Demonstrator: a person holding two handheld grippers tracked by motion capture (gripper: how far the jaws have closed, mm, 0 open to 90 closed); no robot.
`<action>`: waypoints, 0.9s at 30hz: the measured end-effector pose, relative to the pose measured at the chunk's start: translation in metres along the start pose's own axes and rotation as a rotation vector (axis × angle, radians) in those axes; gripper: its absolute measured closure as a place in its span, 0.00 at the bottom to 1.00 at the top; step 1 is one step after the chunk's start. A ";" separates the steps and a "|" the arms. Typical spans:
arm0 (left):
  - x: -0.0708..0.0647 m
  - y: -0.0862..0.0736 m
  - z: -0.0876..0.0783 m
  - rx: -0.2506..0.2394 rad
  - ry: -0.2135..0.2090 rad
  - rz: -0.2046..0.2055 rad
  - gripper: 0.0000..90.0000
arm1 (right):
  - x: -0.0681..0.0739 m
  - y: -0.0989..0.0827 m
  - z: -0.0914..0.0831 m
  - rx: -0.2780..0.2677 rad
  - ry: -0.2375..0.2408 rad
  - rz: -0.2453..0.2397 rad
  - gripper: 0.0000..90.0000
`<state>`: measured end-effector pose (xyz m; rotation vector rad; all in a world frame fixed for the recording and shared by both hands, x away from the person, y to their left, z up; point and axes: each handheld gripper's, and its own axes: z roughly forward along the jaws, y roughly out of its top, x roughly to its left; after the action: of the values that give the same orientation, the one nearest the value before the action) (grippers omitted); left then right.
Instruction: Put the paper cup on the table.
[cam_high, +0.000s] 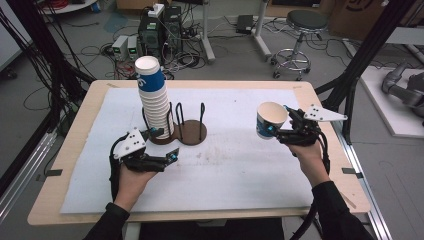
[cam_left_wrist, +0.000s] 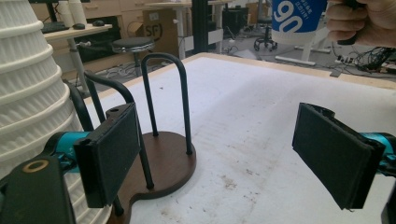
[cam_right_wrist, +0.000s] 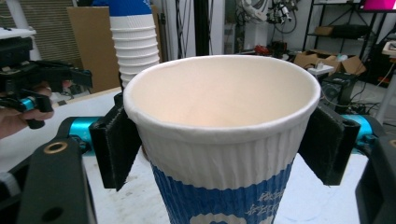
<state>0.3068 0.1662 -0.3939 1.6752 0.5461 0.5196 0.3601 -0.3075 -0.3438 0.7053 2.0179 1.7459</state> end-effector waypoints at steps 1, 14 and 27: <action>0.000 0.000 0.000 0.000 0.000 0.000 0.17 | -0.001 0.000 0.000 0.002 -0.004 0.000 0.25; 0.000 -0.001 0.001 0.002 -0.005 0.000 0.17 | -0.014 -0.002 -0.001 -0.003 -0.044 -0.013 0.25; 0.000 -0.002 0.001 0.005 -0.009 0.000 0.17 | -0.026 -0.008 0.005 0.013 -0.070 -0.013 0.25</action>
<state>0.3072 0.1652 -0.3960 1.6813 0.5407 0.5110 0.3834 -0.3198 -0.3534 0.7458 1.9847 1.6788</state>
